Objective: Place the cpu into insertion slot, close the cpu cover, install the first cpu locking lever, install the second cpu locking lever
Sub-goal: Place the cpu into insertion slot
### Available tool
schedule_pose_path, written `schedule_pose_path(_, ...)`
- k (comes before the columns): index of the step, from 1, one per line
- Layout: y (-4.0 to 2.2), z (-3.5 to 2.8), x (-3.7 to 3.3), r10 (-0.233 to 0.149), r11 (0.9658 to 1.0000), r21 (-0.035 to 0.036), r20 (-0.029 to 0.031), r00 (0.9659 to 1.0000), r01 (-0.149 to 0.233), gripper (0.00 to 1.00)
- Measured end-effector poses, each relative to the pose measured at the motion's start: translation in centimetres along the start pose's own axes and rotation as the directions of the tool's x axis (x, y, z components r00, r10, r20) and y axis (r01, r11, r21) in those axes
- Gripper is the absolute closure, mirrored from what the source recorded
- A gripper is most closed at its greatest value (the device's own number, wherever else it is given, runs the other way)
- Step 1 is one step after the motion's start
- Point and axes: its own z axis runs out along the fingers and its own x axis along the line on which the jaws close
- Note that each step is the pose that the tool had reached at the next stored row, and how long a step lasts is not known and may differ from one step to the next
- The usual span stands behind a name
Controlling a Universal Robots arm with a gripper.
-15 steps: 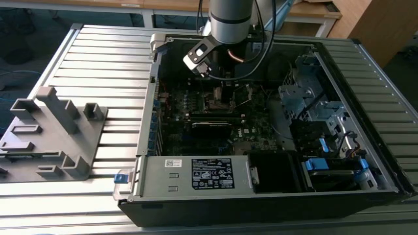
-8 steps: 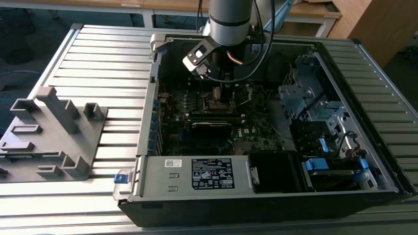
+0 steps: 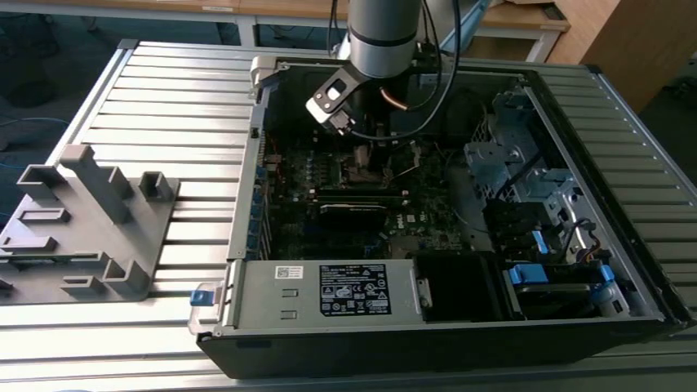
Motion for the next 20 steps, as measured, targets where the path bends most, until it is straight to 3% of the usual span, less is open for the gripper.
schedule_pose_path(6, 0.00, 0.02, 0.00, -0.003, 1.0000, 0.0000, -0.0003, 1.0000, 0.003, 0.46)
schedule_pose_path(10, -0.03, 0.39, -0.01, -0.003, 1.0000, 0.0000, -0.0002, 1.0000, 0.003, 0.46)
schedule_pose_path(12, -0.05, 0.59, -0.02, -0.003, 1.0000, 0.0001, 0.0023, 1.0000, 0.003, 0.46)
schedule_pose_path(15, -0.07, 0.80, -0.02, -0.003, 1.0000, 0.0004, 0.0114, 0.9999, 0.003, 0.46)
schedule_pose_path(19, -0.07, 0.80, -0.02, -0.003, 1.0000, 0.0005, 0.0117, 0.9999, 0.003, 0.46)
schedule_pose_path(20, -0.06, 0.82, -0.02, -0.003, 1.0000, 0.0061, 0.0114, 0.9999, 0.003, 0.46)
